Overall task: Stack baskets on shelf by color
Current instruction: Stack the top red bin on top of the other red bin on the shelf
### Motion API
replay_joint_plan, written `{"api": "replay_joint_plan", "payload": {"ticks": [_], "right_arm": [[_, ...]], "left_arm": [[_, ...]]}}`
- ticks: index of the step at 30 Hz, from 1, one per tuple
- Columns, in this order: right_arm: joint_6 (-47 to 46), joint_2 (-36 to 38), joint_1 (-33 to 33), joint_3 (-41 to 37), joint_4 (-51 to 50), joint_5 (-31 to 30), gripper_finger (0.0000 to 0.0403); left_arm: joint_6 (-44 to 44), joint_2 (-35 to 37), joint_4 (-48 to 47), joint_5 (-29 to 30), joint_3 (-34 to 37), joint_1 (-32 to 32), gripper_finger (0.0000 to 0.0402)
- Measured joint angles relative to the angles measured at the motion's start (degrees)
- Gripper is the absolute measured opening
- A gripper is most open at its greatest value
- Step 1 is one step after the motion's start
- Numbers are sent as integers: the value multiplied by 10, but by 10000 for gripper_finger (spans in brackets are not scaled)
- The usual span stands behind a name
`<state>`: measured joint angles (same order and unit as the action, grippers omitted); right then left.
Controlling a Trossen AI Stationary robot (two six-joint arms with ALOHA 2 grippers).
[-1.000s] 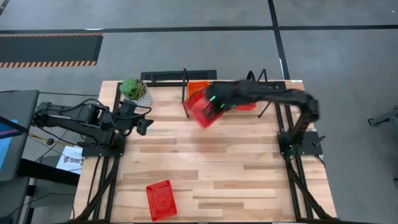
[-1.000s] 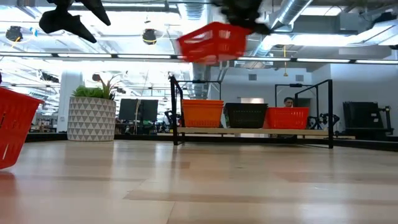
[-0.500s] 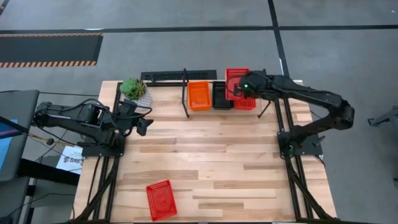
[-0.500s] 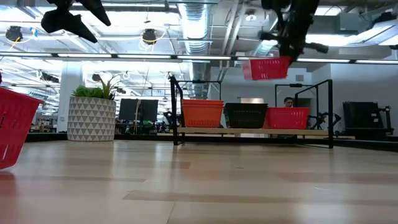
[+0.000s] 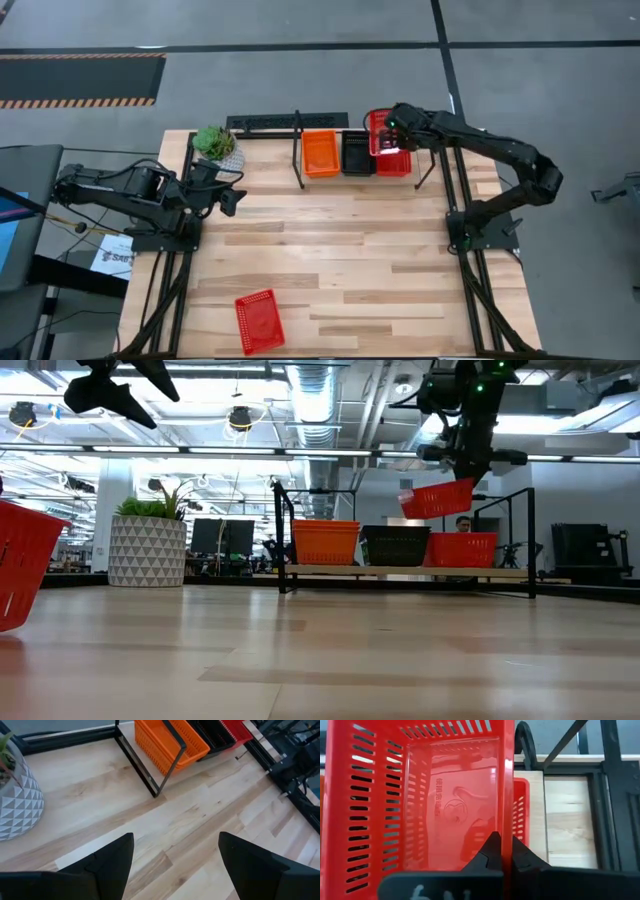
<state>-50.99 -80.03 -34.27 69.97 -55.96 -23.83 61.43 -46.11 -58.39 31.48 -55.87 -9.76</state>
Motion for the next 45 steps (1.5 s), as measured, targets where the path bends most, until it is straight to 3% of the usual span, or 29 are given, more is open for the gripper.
{"api": "replay_joint_plan", "payload": {"ticks": [14, 24, 36, 45], "right_arm": [[53, -18, -25, -3, -27, 20, 2], [47, -17, -26, -58, -18, 46, 2], [50, -17, -34, -59, -3, 46, 5], [64, -17, -34, -59, -3, 46, 52]], "left_arm": [[7, 0, 0, 6, 0, 0, 279], [7, 0, 0, 16, 0, 0, 279], [18, 0, 0, 19, 0, 0, 279], [19, 0, 0, 19, 0, 0, 279]]}}
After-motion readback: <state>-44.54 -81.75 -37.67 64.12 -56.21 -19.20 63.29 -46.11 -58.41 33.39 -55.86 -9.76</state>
